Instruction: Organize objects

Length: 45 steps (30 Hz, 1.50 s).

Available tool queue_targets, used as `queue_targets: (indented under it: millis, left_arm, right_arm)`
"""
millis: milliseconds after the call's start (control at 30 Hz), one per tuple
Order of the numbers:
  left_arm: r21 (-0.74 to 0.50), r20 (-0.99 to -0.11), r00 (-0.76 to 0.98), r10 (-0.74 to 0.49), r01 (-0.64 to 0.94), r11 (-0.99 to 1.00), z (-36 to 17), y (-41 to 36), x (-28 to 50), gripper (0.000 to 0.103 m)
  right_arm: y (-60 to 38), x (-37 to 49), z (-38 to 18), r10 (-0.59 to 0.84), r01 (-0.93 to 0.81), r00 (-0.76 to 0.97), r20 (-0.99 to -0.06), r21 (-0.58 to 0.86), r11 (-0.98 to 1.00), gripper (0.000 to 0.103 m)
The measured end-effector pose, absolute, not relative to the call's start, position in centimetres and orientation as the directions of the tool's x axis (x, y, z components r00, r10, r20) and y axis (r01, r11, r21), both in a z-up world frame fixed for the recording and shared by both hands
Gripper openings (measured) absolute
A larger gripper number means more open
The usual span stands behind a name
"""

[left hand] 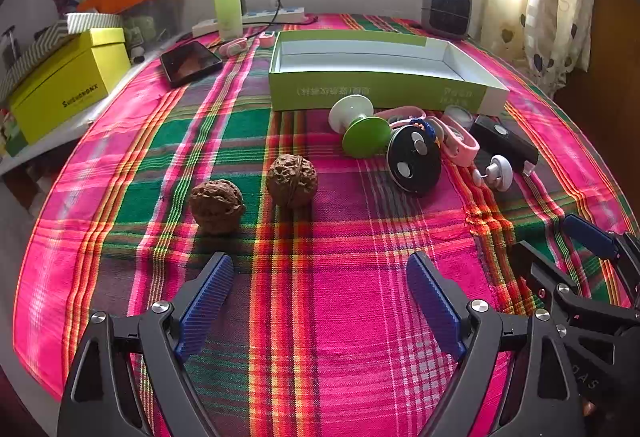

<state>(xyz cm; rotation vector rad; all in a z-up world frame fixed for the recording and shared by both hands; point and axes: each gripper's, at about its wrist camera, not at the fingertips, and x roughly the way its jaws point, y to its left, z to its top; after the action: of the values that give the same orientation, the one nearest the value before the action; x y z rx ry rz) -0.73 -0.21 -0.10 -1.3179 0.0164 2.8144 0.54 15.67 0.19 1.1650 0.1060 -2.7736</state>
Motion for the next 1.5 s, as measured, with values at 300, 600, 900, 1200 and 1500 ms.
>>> queue_targets:
  millis: [300,600,900,1200,1500]
  left_arm:
    - [-0.004,-0.769,-0.639,0.026,-0.036,-0.999,-0.1,-0.3,-0.9,0.088]
    - [-0.035,-0.765,-0.642,0.055,-0.043,-0.998,0.3,-0.8,-0.7,0.079]
    - [-0.084,-0.735,-0.675,0.064,-0.003,-0.996,1.6,-3.6,-0.6,0.079]
    - [-0.114,-0.752,-0.657,0.052,0.052,-0.992,1.1,-6.0,-1.7,0.079]
    - [-0.108,-0.764,-0.645,0.025,0.090,-0.990,0.7,-6.7,-3.1,0.077]
  right_arm:
    - [15.6,0.4,0.2,-0.094,0.150,-0.689,-0.718,-0.014,-0.989,0.076]
    - [16.5,-0.1,0.6,-0.149,0.181,-0.666,-0.731,0.035,-0.983,0.076]
    - [17.8,-2.5,2.5,-0.120,0.184,-0.716,-0.687,-0.020,-0.983,0.075]
    - [19.0,-5.3,2.8,-0.138,0.190,-0.702,-0.699,0.002,-0.982,0.067]
    - [19.1,-7.0,2.1,-0.175,0.238,-0.663,-0.728,0.017,-0.971,0.056]
